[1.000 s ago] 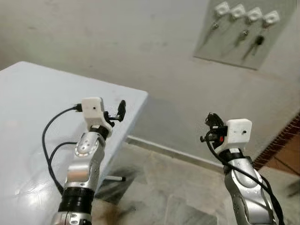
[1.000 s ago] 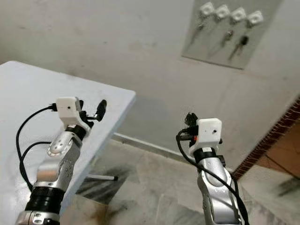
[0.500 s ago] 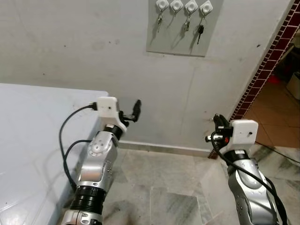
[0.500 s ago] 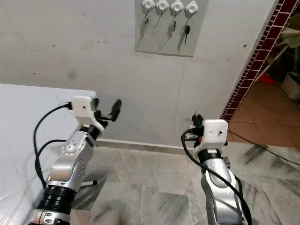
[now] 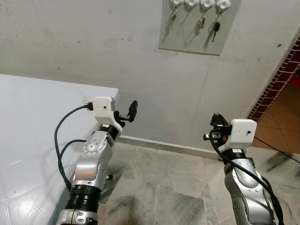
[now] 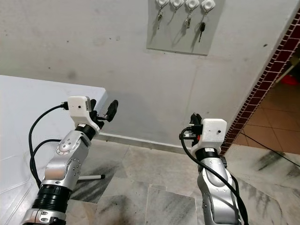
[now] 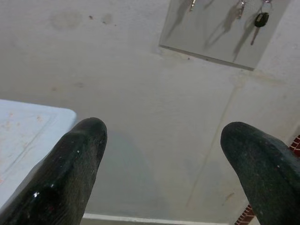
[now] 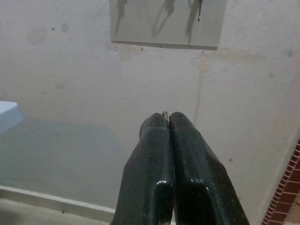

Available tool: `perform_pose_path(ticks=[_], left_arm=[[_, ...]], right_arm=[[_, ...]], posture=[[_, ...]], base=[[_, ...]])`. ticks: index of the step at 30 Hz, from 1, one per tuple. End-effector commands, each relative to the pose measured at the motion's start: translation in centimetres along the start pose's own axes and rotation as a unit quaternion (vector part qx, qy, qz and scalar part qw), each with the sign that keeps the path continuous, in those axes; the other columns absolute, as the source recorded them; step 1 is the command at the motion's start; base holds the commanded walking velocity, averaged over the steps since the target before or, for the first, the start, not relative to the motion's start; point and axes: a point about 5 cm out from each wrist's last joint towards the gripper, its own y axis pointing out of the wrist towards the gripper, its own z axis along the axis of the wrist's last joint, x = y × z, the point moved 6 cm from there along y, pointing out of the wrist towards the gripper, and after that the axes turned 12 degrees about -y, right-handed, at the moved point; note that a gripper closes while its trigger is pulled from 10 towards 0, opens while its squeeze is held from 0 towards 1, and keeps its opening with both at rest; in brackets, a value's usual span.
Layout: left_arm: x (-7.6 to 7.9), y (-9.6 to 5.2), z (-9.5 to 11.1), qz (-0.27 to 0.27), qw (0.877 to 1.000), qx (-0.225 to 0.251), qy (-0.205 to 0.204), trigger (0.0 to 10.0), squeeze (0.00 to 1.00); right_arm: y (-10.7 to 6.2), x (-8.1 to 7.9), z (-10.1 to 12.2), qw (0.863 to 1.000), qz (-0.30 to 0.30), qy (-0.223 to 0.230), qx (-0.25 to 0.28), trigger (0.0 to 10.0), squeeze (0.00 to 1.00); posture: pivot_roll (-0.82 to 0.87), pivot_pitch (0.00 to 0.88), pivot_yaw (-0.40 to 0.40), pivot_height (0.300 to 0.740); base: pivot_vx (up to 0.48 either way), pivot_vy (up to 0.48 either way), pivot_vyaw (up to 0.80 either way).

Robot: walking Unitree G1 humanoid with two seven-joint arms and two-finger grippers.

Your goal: Hang keys on a hook

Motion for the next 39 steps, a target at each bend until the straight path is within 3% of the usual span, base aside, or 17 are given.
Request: perform_pose_path(ticks=[1, 39], left_arm=[[0.56, 0.15, 0.82, -0.014, 1.0, 0.009, 0.006, 10.0, 0.0], [1.47, 0.23, 0.95, -0.033, 0.999, 0.004, 0.039, 10.0, 0.0]], right_arm=[[0.11, 0.22, 0.99, 1.0, -0.002, 0.008, 0.014, 10.0, 0.0], [0.04, -0.66, 1.26, 1.0, 0.012, 0.008, 0.023, 10.0, 0.0]], posture=[[0.09, 0.055, -0.014, 0.74], [0.1, 0.04, -0.016, 0.74]], base=[[0.33, 0.0, 0.0], [0.419, 0.0, 0.0]])
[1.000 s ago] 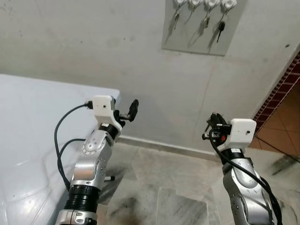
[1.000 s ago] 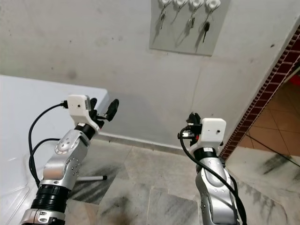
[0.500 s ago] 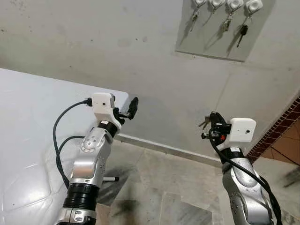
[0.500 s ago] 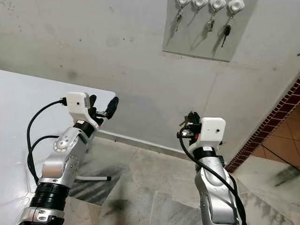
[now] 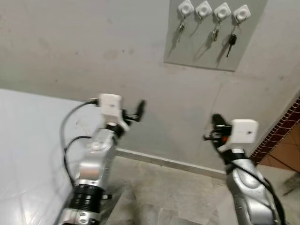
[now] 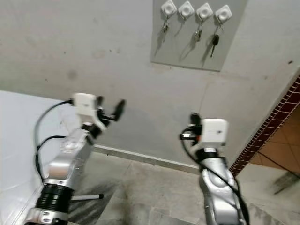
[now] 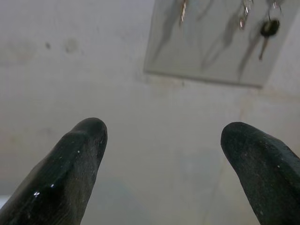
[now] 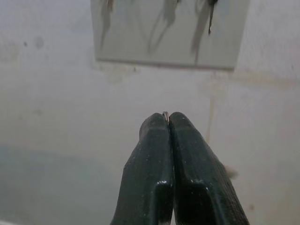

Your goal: Hang keys on a hook

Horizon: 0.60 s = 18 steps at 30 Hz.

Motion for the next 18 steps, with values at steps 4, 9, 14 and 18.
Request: perform_pose_path(ticks=[4, 9, 14, 18], left_arm=[[-1.35, -0.32, 0.83, 0.016, 1.0, 0.009, 0.006, 10.0, 0.0], [-1.43, -0.42, 0.84, 0.019, 1.0, 0.009, 0.004, 10.0, 0.0], [-1.53, -0.53, 0.81, 0.021, 1.0, 0.009, 0.002, 10.0, 0.0], [-1.63, -0.55, 0.92, 0.022, 1.0, 0.014, -0.011, 10.0, 0.0]], right_arm=[[0.21, -0.75, 1.05, 1.0, 0.008, 0.007, 0.017, 10.0, 0.0], [0.12, -0.77, 1.03, 1.0, 0.009, 0.008, 0.016, 10.0, 0.0], [0.06, -0.85, 1.01, 1.0, 0.011, 0.008, 0.015, 10.0, 0.0], [0.06, -0.87, 0.95, 1.0, 0.012, 0.007, 0.014, 10.0, 0.0]], posture=[[0.1, 0.042, -0.016, 0.74], [0.1, 0.047, -0.017, 0.74], [0.11, 0.053, -0.018, 0.74], [0.11, 0.053, -0.018, 0.74]], base=[[0.472, 0.0, 0.0], [0.466, 0.0, 0.0], [0.461, 0.0, 0.0], [0.459, 0.0, 0.0]])
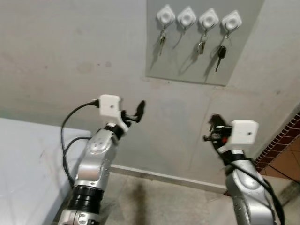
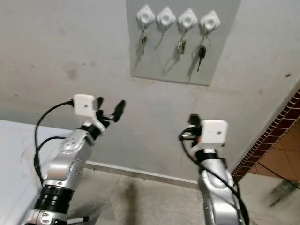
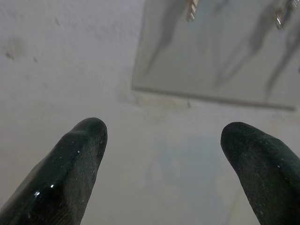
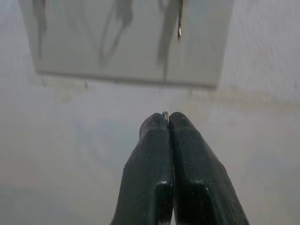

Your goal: Hang keys on a hook

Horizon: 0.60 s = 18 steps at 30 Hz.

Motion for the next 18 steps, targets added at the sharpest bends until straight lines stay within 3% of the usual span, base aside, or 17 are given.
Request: perform_pose_path(ticks=[1, 3, 4, 11, 18], left_arm=[[-1.0, -0.3, 1.0, 0.013, 1.0, 0.014, -0.004, 10.0, 0.0], [-1.0, -0.3, 1.0, 0.013, 1.0, 0.015, -0.003, 10.0, 0.0], [-1.3, -0.4, 1.4, 0.027, 0.999, 0.03, -0.022, 10.0, 0.0], [-2.0, 0.0, 1.7, 0.054, 0.998, 0.034, -0.011, 10.0, 0.0], [-1.0, 2.0, 4.1, 0.028, 0.998, 0.062, 0.005, 10.0, 0.0]], right_arm=[[0.2, -0.8, 0.7, 1.0, 0.01, 0.007, 0.01, 10.0, 0.0], [0.1, -0.8, 0.7, 1.0, 0.01, 0.007, 0.01, 10.0, 0.0], [0.1, -0.8, 0.7, 1.0, 0.011, 0.007, 0.01, 10.0, 0.0], [0.0, -1.1, 0.7, 1.0, 0.026, 0.006, 0.01, 10.0, 0.0], [1.3, -0.8, 2.9, 0.998, 0.047, -0.005, 0.049, 10.0, 0.0]], posture=[[0.11, 0.056, -0.019, 0.74], [0.11, 0.056, -0.019, 0.74], [0.11, 0.06, -0.019, 0.74], [0.12, 0.069, -0.021, 0.74], [0.11, 0.074, -0.022, 0.74]], base=[[0.435, 0.0, 0.0], [0.435, 0.0, 0.0], [0.0, 0.0, 0.0], [0.0, 0.0, 0.0], [0.0, 0.0, 0.0]])
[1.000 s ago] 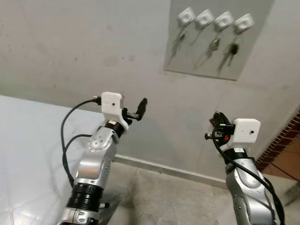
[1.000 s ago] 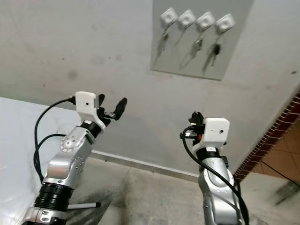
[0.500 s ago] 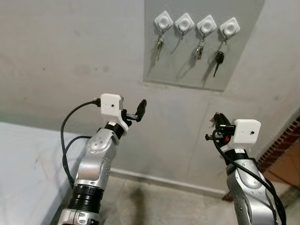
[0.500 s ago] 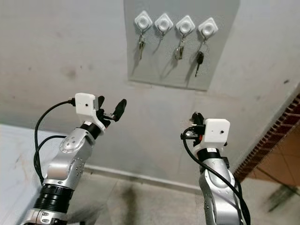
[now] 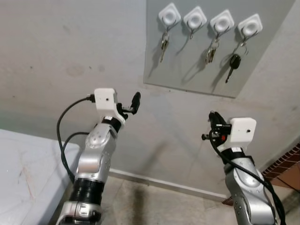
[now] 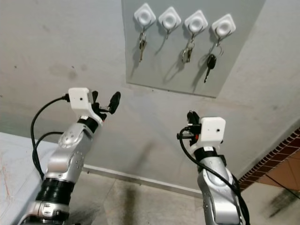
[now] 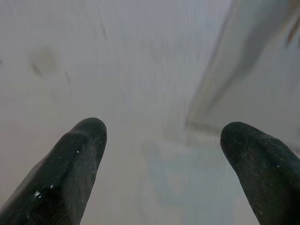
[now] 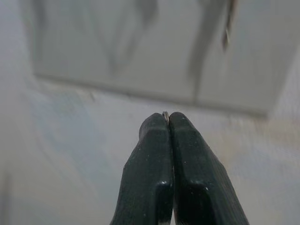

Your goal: Hang keys on a hook

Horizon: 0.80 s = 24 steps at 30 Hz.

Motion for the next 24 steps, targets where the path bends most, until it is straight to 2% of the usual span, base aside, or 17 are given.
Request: perform_pose_path(ticks=[1, 4, 5, 6, 11, 19, 24], left_arm=[[0.7, 0.5, 0.8, -0.017, 1.0, 0.011, 0.005, 10.0, 0.0], [2.0, 0.9, 1.5, -0.053, 0.998, 0.016, 0.014, 10.0, 0.0], [2.0, 0.9, 1.5, -0.053, 0.998, 0.016, 0.014, 10.0, 0.0], [2.9, 1.0, 1.5, -0.076, 0.997, 0.015, 0.021, 10.0, 0.0], [5.2, 0.8, 1.2, -0.134, 0.99, 0.012, 0.048, 10.0, 0.0], [7.0, 0.1, 0.9, -0.173, 0.983, 0.013, 0.059, 10.0, 0.0], [7.5, 0.0, 1.5, -0.184, 0.98, 0.021, 0.068, 10.0, 0.0]], right_arm=[[0.4, 0.4, 1.2, 1.0, 0.005, 0.0, 0.02, 10.0, 0.0], [1.2, 0.6, 3.0, 0.998, 0.02, -0.004, 0.054, 10.0, 0.0], [1.2, 0.6, 3.0, 0.998, 0.02, -0.004, 0.054, 10.0, 0.0], [1.6, 0.6, 3.6, 0.997, 0.026, -0.006, 0.066, 10.0, 0.0], [2.5, 0.6, 4.5, 0.996, 0.03, -0.007, 0.081, 10.0, 0.0], [4.1, -0.4, 5.9, 0.993, 0.043, 0.003, 0.107, 10.0, 0.0], [5.2, -1.1, 7.3, 0.989, 0.059, 0.012, 0.132, 10.0, 0.0]], posture=[[0.11, 0.075, -0.021, 0.74], [0.1, 0.073, -0.016, 0.74], [0.1, 0.073, -0.016, 0.74], [0.1, 0.073, -0.016, 0.74], [0.1, 0.072, -0.019, 0.74], [0.11, 0.069, -0.018, 0.74], [0.12, 0.068, -0.023, 0.74]], base=[[0.0, 0.0, 0.0], [0.0, 0.0, 0.0], [0.0, 0.0, 0.0], [0.0, 0.0, 0.0], [0.0, 0.0, 0.0], [0.0, 0.0, 0.0], [0.0, 0.0, 0.0]])
